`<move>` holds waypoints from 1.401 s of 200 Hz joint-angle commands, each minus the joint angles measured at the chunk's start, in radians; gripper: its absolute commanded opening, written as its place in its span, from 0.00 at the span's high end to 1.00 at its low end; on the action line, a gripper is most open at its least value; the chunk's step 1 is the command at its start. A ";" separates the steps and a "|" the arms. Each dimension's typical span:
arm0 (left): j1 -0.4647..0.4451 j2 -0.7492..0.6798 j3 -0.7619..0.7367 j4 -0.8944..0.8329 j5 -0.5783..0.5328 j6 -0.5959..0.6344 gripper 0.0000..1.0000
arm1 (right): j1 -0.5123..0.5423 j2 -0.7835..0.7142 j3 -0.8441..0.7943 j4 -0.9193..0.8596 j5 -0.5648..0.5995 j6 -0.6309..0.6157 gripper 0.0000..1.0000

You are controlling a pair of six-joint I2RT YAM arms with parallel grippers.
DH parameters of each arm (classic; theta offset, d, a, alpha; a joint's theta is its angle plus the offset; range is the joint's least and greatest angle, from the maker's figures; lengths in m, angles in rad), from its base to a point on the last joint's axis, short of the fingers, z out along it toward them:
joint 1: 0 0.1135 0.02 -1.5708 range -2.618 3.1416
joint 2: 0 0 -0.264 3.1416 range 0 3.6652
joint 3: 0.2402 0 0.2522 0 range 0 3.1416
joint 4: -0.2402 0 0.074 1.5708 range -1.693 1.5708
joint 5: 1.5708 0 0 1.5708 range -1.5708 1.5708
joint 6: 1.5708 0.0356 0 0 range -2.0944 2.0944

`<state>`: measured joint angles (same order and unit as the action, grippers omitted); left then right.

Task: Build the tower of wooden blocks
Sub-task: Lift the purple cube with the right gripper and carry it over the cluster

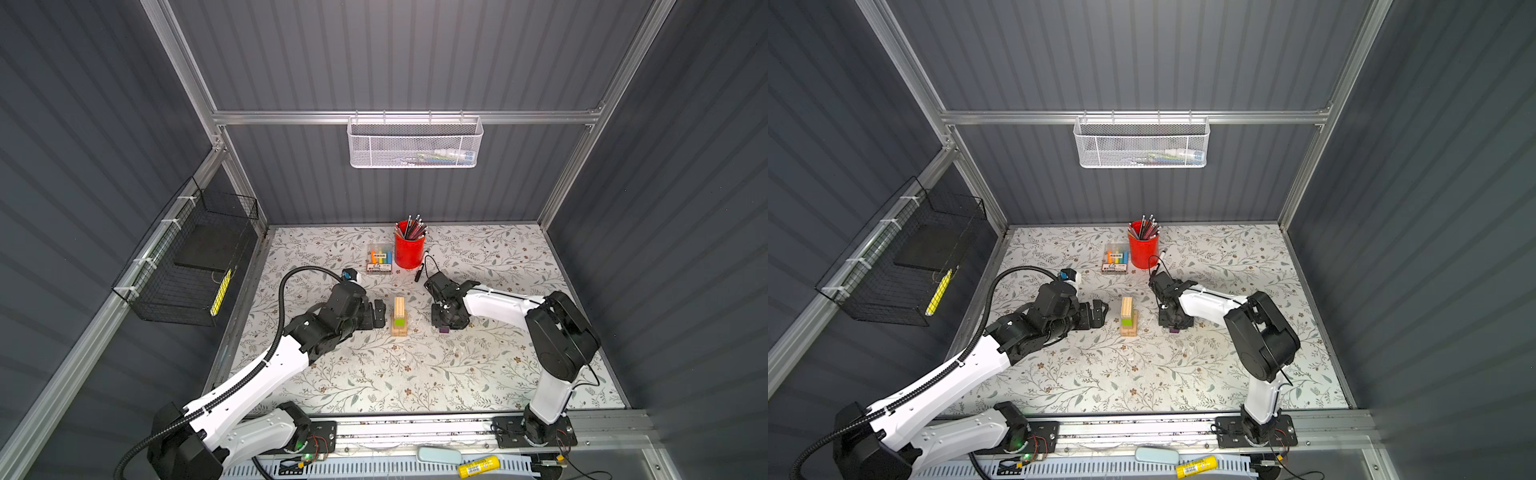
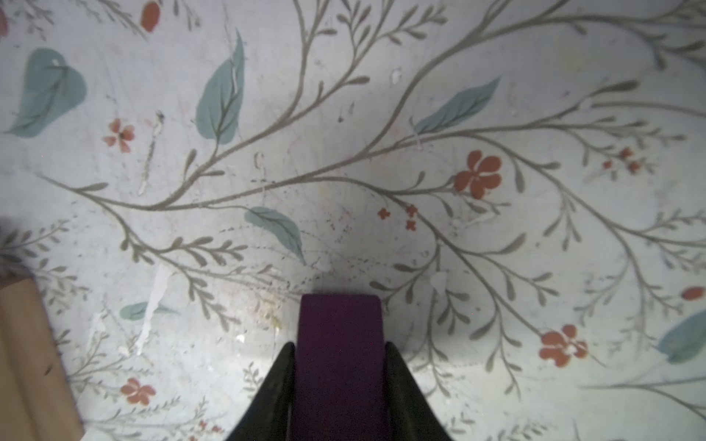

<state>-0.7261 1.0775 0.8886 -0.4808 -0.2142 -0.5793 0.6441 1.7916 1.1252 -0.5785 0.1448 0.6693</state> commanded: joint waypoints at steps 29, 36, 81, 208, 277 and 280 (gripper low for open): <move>-0.004 -0.039 -0.011 -0.040 -0.036 -0.016 0.00 | 0.024 -0.120 0.074 -0.145 0.021 0.030 0.76; -0.004 -0.044 -0.015 -0.044 -0.038 -0.020 0.00 | 0.029 -0.129 0.089 -0.167 0.020 0.038 0.76; -0.004 -0.088 -0.042 -0.084 -0.067 -0.043 0.00 | 0.086 -0.122 0.252 -0.322 0.050 0.085 0.76; -0.003 -0.201 -0.098 -0.225 -0.189 -0.129 0.00 | 0.264 0.148 0.793 -0.573 0.146 0.180 0.75; -0.002 -0.224 -0.115 -0.245 -0.208 -0.146 0.00 | 0.285 0.246 0.863 -0.579 0.119 0.219 0.73; -0.002 -0.223 -0.115 -0.245 -0.209 -0.146 0.00 | 0.285 0.247 0.862 -0.577 0.119 0.222 0.73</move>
<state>-0.7261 0.8612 0.7902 -0.6949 -0.3992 -0.7071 0.9215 2.0048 1.9526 -1.1275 0.2584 0.8631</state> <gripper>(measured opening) 0.997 0.326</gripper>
